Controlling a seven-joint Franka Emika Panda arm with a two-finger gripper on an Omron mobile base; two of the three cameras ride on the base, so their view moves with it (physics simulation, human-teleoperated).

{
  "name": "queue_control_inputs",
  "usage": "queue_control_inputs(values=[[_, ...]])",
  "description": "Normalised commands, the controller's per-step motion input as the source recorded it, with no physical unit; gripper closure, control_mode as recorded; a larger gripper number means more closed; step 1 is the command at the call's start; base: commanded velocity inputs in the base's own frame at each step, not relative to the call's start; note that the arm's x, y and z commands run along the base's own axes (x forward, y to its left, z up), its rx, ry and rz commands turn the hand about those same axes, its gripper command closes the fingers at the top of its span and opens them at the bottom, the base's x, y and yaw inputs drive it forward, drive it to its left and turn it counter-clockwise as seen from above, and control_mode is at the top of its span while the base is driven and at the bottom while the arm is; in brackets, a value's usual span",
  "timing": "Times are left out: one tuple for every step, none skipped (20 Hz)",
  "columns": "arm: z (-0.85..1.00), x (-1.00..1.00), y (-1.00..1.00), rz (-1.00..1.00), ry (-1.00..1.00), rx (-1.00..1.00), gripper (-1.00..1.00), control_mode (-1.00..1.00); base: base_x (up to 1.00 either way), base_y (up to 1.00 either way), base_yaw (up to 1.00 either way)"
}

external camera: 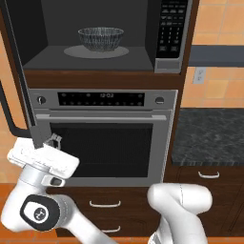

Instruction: Open the microwave, place the bowl with waffle inside the microwave, then close the microwave door and turn it on.

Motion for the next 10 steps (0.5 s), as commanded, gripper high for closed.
queue_control_inputs(values=[[0.0,0.0,0.65,0.0,0.0,0.0,1.0,-1.0,0.0,0.0,0.0],[0.0,0.0,0.65,0.0,0.0,0.0,1.0,-1.0,0.0,0.0,0.0],[0.0,0.0,0.64,0.0,0.0,0.0,1.0,-1.0,0.0,0.0,0.0],[0.0,0.0,0.66,0.0,0.0,0.0,1.0,-1.0,0.0,0.0,0.0],[0.0,0.0,0.6,0.0,-0.01,0.0,1.0,-1.0,0.0,0.0,0.0],[0.01,0.0,0.56,0.0,-0.05,-0.01,1.0,-1.0,0.0,0.0,0.0],[0.05,0.0,0.54,0.0,-0.07,-0.04,1.0,-1.0,0.0,0.0,0.0],[0.09,0.0,0.54,0.0,-0.12,-0.08,1.0,-1.0,0.0,0.0,0.0],[0.16,-0.01,0.49,0.0,-0.15,-0.08,1.0,-1.0,0.0,0.0,0.0],[0.21,-0.06,0.49,0.0,-0.18,-0.08,1.0,-1.0,0.0,0.0,0.0]])
